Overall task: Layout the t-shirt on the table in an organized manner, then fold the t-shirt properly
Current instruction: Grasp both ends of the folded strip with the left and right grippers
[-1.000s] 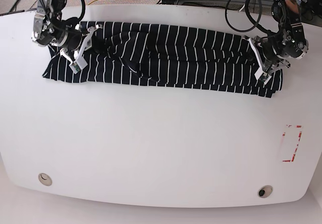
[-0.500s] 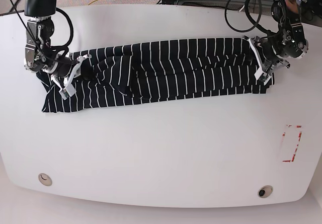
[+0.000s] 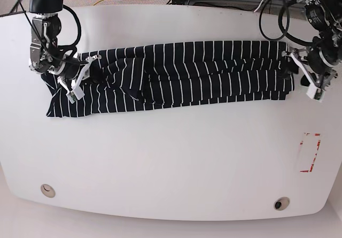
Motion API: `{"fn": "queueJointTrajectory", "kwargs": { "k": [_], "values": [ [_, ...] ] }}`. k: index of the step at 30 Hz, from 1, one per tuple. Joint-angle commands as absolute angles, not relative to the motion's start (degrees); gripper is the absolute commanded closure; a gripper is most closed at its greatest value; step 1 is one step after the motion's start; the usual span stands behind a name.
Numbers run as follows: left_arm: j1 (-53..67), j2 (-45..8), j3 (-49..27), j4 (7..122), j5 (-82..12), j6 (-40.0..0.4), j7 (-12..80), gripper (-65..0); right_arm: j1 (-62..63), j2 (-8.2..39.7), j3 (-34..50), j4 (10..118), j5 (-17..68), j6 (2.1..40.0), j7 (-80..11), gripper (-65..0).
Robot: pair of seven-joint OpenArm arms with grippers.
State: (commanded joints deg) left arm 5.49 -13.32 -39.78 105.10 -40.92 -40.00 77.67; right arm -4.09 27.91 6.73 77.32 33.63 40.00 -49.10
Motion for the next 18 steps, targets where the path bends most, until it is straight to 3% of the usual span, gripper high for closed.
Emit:
{"fn": "queueJointTrajectory", "kwargs": {
  "k": [10,18],
  "values": [
    [2.5,-15.3,-43.1,88.8,-41.7,-40.0,75.7,-41.3,-4.1,28.0,6.7,77.3,33.6,40.0,-49.1,-4.3],
    [2.9,-17.3,-39.7,82.7,-41.6,-40.0,70.8,-41.3,-4.1,28.0,6.6,77.3,33.6,40.0,-49.1,-4.3]
  ]
}}
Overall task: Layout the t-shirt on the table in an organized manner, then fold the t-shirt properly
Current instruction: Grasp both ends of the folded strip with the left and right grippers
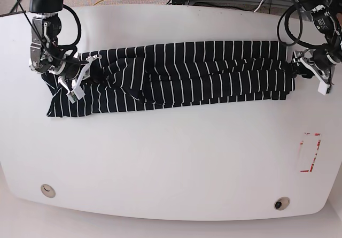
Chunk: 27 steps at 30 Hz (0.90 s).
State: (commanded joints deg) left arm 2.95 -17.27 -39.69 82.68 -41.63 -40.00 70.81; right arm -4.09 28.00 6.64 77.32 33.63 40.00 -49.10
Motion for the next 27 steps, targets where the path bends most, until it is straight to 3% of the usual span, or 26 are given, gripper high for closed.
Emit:
{"fn": "queueJointTrajectory", "kwargs": {
  "k": [12,27],
  "values": [
    [2.5,-16.8,-32.4,82.1,-41.8,-40.0,71.0,-41.0,-4.2,27.9,6.6,77.3,33.6,40.0,-49.1,-4.3],
    [4.4,-16.0,-30.5,80.6,-41.5,-40.0,71.0,-40.8,-4.2,28.3,6.9,77.3,33.6,40.0,-49.1,-4.1]
  ]
}}
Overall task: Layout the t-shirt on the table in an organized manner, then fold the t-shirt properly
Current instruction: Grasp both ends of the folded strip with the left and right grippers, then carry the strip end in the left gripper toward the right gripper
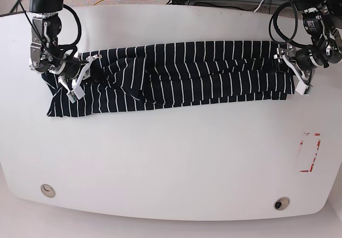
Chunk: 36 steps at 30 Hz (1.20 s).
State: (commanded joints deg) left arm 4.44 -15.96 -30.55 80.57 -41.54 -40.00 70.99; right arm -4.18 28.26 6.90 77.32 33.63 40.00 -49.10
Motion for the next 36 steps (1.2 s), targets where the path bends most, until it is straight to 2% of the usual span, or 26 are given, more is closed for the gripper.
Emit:
{"fn": "queueJointTrajectory", "kwargs": {
  "k": [3,6,8,10,11,13,20,25,30,36],
  "values": [
    [4.4,-16.0,-30.1,80.6,-41.5,-40.0,71.0,-40.6,-4.2,28.2,6.8,77.3,33.6,40.0,-49.1,-4.1],
    [4.4,-16.0,-28.7,80.8,-41.6,-40.0,71.0,-34.9,-4.2,28.1,6.8,77.3,33.6,40.0,-49.1,-4.1],
    [4.4,-16.0,-27.7,80.8,-41.6,-40.0,70.9,-23.3,-4.2,28.1,6.7,77.3,33.6,40.0,-49.1,-4.1],
    [4.3,-15.9,-27.4,80.8,-41.6,-40.0,70.8,-8.6,-4.2,28.1,6.7,77.3,33.6,40.0,-49.1,-4.1],
    [4.3,-15.9,-27.4,80.8,-41.6,-40.0,70.8,-4.0,-4.2,28.1,6.7,77.3,33.6,40.0,-49.1,-4.1],
    [4.3,-15.9,-27.3,81.0,-42.0,-40.0,70.8,0.0,-4.2,28.0,6.7,77.3,33.6,40.0,-49.1,-4.1],
    [5.6,-15.9,-24.1,93.9,-42.3,-40.0,71.0,0.0,-4.2,28.0,6.8,77.3,33.6,40.0,-49.1,-4.1],
    [6.3,-16.0,-19.7,104.7,-45.8,-40.0,72.0,0.0,-4.2,28.0,6.8,77.3,33.6,40.0,-49.1,-4.1],
    [4.7,-15.5,-16.2,107.6,-50.0,-40.0,76.6,-0.3,-4.2,28.0,6.8,77.3,33.6,40.0,-49.1,-4.1],
    [2.1,-11.0,-11.5,107.4,-49.5,-40.0,77.1,-0.3,-4.2,27.9,6.8,77.3,33.6,40.0,-49.1,-4.1]
  ]
}}
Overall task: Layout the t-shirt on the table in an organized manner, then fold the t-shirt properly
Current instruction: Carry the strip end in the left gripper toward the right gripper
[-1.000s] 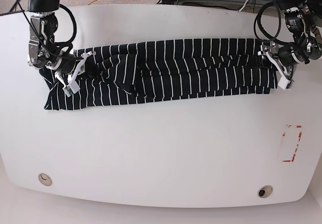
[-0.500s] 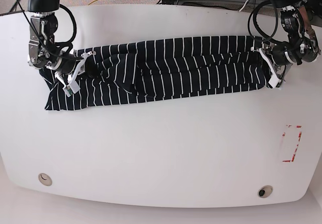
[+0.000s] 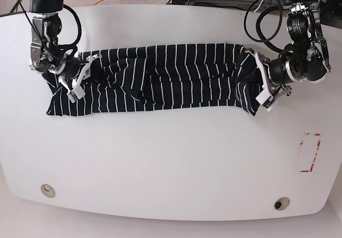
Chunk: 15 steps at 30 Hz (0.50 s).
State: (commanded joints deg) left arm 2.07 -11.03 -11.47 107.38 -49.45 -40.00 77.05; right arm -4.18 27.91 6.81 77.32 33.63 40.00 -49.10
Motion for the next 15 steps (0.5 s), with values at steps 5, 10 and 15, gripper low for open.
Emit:
{"fn": "queueJointTrajectory", "kwargs": {
  "k": [5,10,15],
  "values": [
    [0.7,-6.6,-8.8,107.3,-48.1,-40.0,77.1,-0.4,-4.1,27.9,6.8,77.3,33.6,40.0,-49.1,-4.1],
    [0.0,-2.7,-6.5,105.7,-47.2,-40.0,77.1,-0.4,-4.1,27.9,6.7,77.3,33.6,40.0,-49.1,-4.1],
    [-0.1,0.6,-6.5,102.6,-47.2,-40.0,77.1,-0.4,-4.0,27.9,6.7,77.4,33.7,40.0,-49.1,-4.1]
  ]
}}
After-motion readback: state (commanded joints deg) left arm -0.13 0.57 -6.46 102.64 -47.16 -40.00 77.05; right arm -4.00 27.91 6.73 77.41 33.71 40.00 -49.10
